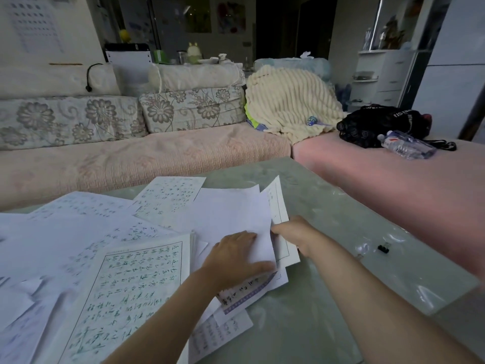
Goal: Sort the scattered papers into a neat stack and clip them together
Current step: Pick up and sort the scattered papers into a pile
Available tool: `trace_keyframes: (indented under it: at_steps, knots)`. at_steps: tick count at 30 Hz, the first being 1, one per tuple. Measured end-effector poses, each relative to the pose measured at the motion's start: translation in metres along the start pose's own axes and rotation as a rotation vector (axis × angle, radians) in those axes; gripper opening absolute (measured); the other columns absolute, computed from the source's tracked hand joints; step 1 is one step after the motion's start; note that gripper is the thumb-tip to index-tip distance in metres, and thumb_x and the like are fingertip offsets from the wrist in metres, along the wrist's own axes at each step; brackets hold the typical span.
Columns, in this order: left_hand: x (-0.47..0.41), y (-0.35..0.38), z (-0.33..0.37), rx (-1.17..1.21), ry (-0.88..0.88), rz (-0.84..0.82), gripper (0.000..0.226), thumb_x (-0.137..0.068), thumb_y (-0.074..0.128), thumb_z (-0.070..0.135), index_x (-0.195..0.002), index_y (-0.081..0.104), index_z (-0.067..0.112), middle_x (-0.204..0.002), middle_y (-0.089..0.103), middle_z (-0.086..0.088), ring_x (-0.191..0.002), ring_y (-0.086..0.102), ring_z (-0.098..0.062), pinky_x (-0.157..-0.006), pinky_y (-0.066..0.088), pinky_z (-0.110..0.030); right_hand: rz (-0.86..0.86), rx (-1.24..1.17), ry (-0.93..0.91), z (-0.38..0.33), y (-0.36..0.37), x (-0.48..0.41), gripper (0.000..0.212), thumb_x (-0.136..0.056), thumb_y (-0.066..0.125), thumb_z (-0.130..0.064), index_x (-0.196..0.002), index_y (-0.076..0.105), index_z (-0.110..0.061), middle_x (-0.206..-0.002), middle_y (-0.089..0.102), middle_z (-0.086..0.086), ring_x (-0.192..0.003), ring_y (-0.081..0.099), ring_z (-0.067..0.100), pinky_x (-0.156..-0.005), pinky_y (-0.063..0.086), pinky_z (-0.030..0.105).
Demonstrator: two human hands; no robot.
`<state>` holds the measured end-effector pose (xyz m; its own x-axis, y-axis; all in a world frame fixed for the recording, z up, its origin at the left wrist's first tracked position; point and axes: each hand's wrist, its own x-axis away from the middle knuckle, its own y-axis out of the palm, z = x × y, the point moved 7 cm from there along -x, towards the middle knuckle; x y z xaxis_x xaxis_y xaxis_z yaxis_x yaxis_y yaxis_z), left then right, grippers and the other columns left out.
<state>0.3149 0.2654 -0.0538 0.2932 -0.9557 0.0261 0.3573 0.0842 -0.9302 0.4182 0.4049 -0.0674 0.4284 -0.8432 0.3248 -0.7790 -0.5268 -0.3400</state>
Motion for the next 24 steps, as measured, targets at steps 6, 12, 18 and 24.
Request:
trace_keyframes:
  at_steps: [6, 12, 18, 24]
  knots:
    - [0.001, -0.006, -0.012, 0.150, 0.014, -0.011, 0.074, -0.081, 0.048, 0.075, -0.144, 0.038, 0.036, -0.154, 0.032, 0.015, -0.141, 0.029, -0.011, -0.116, 0.024, -0.039, 0.011, -0.137, 0.039, -0.008, -0.003, 0.005, 0.021, -0.092, 0.054, -0.025, -0.083, 0.065, -0.010, -0.077, 0.068, 0.006, -0.066, 0.062, 0.024, -0.062, 0.052, 0.030]
    - [-0.009, 0.018, -0.020, 0.106, 0.031, -0.075, 0.067, -0.088, 0.044, 0.068, -0.147, 0.033, 0.038, -0.160, 0.019, 0.014, -0.147, 0.012, -0.008, -0.120, 0.006, -0.039, 0.040, 0.128, -0.105, -0.008, -0.007, 0.007, 0.025, -0.075, 0.083, -0.025, -0.090, 0.072, -0.008, -0.081, 0.073, 0.004, -0.071, 0.070, 0.022, -0.056, 0.052, 0.027]
    - [-0.014, 0.009, -0.005, 0.357, 0.061, 0.045, 0.059, -0.092, 0.057, 0.047, -0.146, 0.039, 0.031, -0.154, 0.034, 0.010, -0.140, 0.031, -0.010, -0.117, 0.023, -0.030, 0.179, 0.358, -0.109, -0.002, -0.038, 0.007, 0.028, -0.071, 0.083, -0.023, -0.082, 0.068, -0.001, -0.084, 0.071, 0.012, -0.079, 0.070, 0.029, -0.064, 0.051, 0.031]
    - [-0.019, -0.029, -0.074, 0.284, -0.299, 0.383, 0.079, -0.092, 0.060, 0.038, -0.153, 0.017, 0.012, -0.160, 0.018, -0.010, -0.147, 0.013, -0.028, -0.121, 0.013, -0.045, 0.173, -0.019, -0.136, 0.016, -0.074, 0.014, 0.009, -0.085, 0.072, -0.005, -0.094, 0.073, -0.008, -0.091, 0.074, 0.006, -0.081, 0.071, 0.026, -0.076, 0.057, 0.038]
